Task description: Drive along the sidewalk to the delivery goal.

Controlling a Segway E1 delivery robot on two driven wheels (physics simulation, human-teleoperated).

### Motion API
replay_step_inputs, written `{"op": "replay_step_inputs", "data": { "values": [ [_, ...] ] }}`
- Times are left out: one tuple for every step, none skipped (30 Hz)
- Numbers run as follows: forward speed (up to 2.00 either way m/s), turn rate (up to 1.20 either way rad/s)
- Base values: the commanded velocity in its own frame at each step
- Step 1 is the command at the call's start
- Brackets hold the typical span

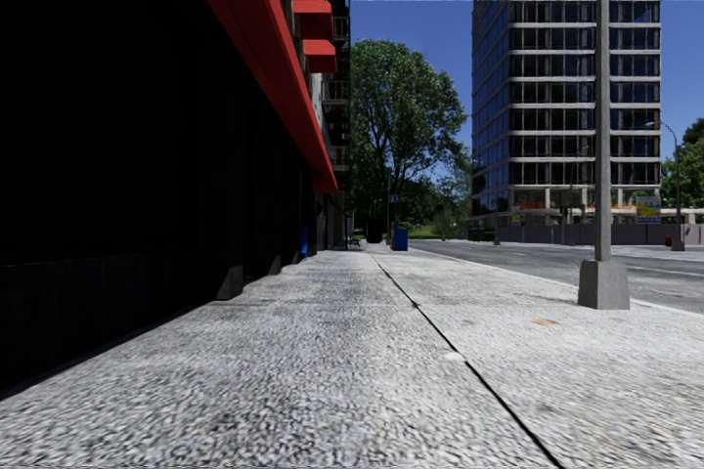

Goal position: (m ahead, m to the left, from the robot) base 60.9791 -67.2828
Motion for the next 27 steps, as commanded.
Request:
{"op": "replay_step_inputs", "data": {
  "values": [
    [2.00,0.00],
    [2.00,0.00],
    [2.00,0.00],
    [2.00,0.00],
    [2.00,0.00],
    [2.00,0.00],
    [2.00,0.00],
    [2.00,0.00],
    [2.00,0.00],
    [2.00,0.00],
    [2.00,0.00],
    [2.00,0.00],
    [2.00,0.00],
    [2.00,0.00],
    [2.00,0.00],
    [2.00,0.00],
    [2.00,0.00],
    [2.00,0.00],
    [2.00,0.00],
    [2.00,0.00],
    [2.00,0.00],
    [2.00,0.00],
    [2.00,0.00],
    [2.00,0.00],
    [2.00,0.00],
    [2.00,0.00],
    [2.00,0.00]
  ]
}}
